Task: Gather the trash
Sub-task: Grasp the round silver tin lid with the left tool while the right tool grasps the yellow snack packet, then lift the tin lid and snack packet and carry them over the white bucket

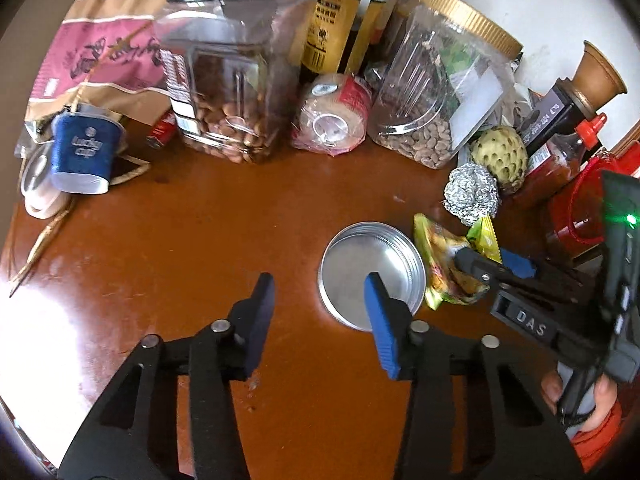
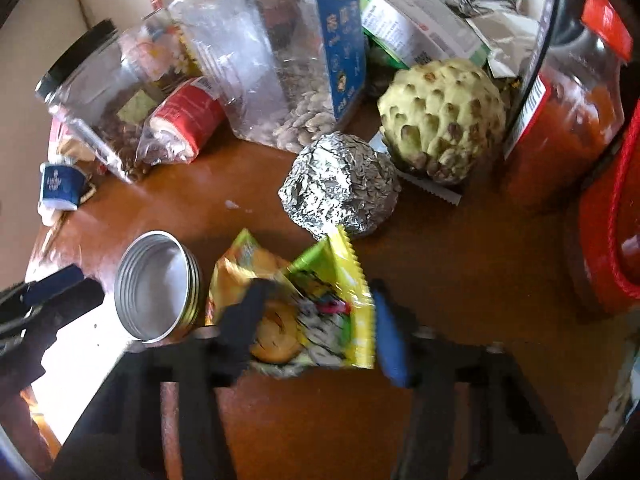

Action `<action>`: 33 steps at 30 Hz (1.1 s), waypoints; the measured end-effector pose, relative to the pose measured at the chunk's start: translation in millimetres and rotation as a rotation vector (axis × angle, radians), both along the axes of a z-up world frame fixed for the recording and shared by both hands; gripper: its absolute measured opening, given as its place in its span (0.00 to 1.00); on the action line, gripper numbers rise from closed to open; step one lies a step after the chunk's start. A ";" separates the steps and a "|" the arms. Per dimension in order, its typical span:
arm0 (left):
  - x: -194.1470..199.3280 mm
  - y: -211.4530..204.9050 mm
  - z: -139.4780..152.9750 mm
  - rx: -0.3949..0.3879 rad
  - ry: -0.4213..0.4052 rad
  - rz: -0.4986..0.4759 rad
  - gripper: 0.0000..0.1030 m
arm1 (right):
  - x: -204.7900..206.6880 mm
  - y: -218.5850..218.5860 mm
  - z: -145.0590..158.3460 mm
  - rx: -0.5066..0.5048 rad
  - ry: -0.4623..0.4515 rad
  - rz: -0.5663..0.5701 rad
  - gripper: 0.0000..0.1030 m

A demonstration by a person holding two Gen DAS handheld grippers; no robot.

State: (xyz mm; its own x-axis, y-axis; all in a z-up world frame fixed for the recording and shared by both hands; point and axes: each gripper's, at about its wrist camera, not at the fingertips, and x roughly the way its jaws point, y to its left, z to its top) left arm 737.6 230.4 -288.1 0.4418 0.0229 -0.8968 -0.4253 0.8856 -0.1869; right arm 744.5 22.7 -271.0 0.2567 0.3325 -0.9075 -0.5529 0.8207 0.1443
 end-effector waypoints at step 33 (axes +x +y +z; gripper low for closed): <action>-36.3 -16.2 55.0 0.037 -0.119 -0.094 0.01 | -61.5 -55.6 88.2 0.073 -0.162 -0.204 0.03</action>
State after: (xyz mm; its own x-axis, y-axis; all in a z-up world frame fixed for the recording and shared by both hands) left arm 701.3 214.2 -233.0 0.5464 0.0079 -0.8375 -0.3167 0.9277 -0.1978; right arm 683.0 -32.9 -182.9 0.4649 0.3220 -0.8248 -0.3979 0.9081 0.1302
